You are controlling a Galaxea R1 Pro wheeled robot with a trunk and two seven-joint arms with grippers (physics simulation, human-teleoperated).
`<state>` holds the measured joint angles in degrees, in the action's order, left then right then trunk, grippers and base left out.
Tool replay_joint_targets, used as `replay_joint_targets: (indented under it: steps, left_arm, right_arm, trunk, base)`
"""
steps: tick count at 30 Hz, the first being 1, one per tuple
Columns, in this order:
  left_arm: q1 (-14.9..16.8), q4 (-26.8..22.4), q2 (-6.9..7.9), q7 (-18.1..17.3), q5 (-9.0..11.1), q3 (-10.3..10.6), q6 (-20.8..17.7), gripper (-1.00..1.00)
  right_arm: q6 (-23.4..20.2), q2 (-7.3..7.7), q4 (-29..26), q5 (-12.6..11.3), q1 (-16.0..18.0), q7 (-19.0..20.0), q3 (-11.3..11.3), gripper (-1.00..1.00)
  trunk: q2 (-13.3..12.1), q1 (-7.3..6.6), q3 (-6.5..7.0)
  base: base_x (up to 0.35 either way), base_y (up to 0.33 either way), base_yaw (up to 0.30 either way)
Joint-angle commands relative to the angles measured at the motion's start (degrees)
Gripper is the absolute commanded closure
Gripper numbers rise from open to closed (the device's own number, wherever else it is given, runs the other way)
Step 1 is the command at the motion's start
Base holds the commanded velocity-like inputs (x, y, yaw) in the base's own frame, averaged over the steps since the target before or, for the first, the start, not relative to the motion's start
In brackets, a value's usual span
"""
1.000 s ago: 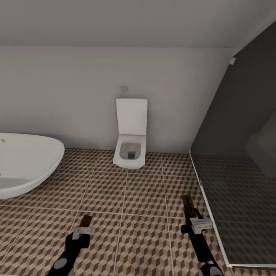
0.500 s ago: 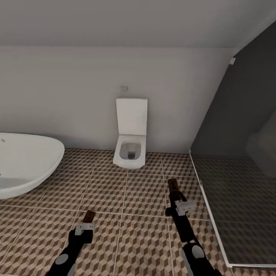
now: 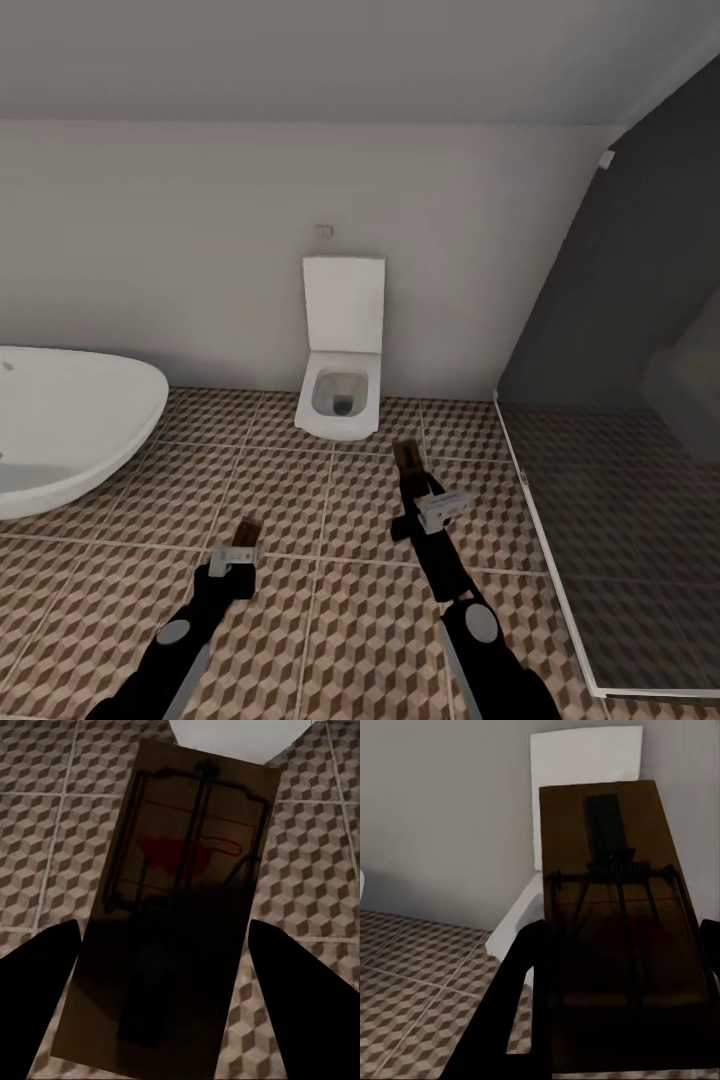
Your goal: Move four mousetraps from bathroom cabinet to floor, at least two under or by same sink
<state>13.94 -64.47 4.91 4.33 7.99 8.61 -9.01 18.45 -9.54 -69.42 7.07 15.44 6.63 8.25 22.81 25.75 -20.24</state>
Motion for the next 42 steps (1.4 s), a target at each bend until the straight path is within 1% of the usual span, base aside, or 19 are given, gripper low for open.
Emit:
replay_joint_targets:
  steps: [1,2,4,5,6,7,8,11,13,16,20,27,42]
  left_arm:
    - [0.0,1.0,0.14,0.4,0.6,0.2,0.4,1.00]
    - [0.0,1.7,0.17,0.4,0.6,0.2,1.0,1.00]
    - [0.0,4.1,0.23,0.4,0.5,-0.1,3.8,1.00]
    - [0.0,4.5,0.24,0.4,0.5,-0.1,4.6,1.00]
    - [0.0,5.1,0.29,0.3,0.5,-0.1,6.2,1.00]
    - [0.0,5.3,0.32,0.3,0.5,-0.2,6.9,1.00]
    - [0.0,5.9,0.40,0.3,0.5,-0.1,8.4,1.00]
    - [0.0,5.9,0.58,0.3,0.5,-0.1,9.6,1.00]
    - [0.0,5.2,0.96,0.2,0.5,-0.1,9.9,1.00]
    - [0.0,3.2,1.93,0.2,0.5,0.0,10.1,1.00]
    - [0.0,1.9,2.27,0.2,0.6,0.0,10.1,1.00]
    - [-0.1,2.0,2.38,0.2,0.6,0.0,10.2,1.00]
    - [-0.1,2.8,2.05,0.2,0.6,0.3,10.2,1.00]
  right_arm:
    - [0.3,-0.17,0.3,0.5,0.0,-0.6,-0.1,1.00]
    - [0.4,-0.23,0.3,0.6,0.0,-1.2,0.0,1.00]
    - [0.5,-0.44,0.5,0.5,0.0,-5.7,0.0,1.00]
    - [0.5,-0.45,0.6,0.5,0.0,-7.0,0.1,1.00]
    - [0.5,-0.46,0.6,0.4,0.0,-9.6,0.1,1.00]
    - [0.5,-0.46,0.7,0.3,0.0,-10.6,0.1,1.00]
    - [0.6,-0.41,0.7,0.3,0.0,-12.6,0.1,1.00]
    - [0.6,-0.34,0.9,0.3,0.0,-14.0,0.2,1.00]
    - [0.6,-0.16,1.0,0.3,0.0,-14.4,0.3,1.00]
    - [1.0,-0.07,1.1,0.4,0.0,-14.7,0.3,1.00]
    - [1.4,-0.06,1.1,0.4,0.0,-14.8,0.3,1.00]
    - [1.4,-0.09,1.1,0.5,0.0,-14.9,0.4,1.00]
    - [1.5,0.00,1.1,0.6,0.0,-14.9,0.3,1.00]
  trunk:
    - [0.1,0.03,-0.09]
    - [0.1,0.03,-0.09]
    - [0.1,0.03,-0.09]
    - [0.1,0.03,-0.09]
    - [0.1,0.03,-0.09]
    - [0.1,0.03,-0.09]
    - [0.1,0.03,-0.09]
    - [0.1,0.03,-0.09]
    - [0.1,0.03,-0.09]
    - [0.1,0.03,-0.09]
    - [0.1,0.03,-0.09]
    - [0.1,0.03,-0.09]
    - [0.1,0.03,-0.09]
  base:
    - [0.000,0.000,0.000]
    - [0.000,0.000,0.000]
    - [0.000,0.000,0.000]
    - [0.000,0.000,0.000]
    - [0.000,0.000,0.000]
    - [0.000,0.000,0.000]
    - [0.000,0.000,0.000]
    - [0.000,0.000,0.000]
    - [0.000,0.000,0.000]
    - [0.000,0.000,0.000]
    - [0.000,0.000,0.000]
    - [0.000,0.000,0.000]
    - [0.000,0.000,0.000]
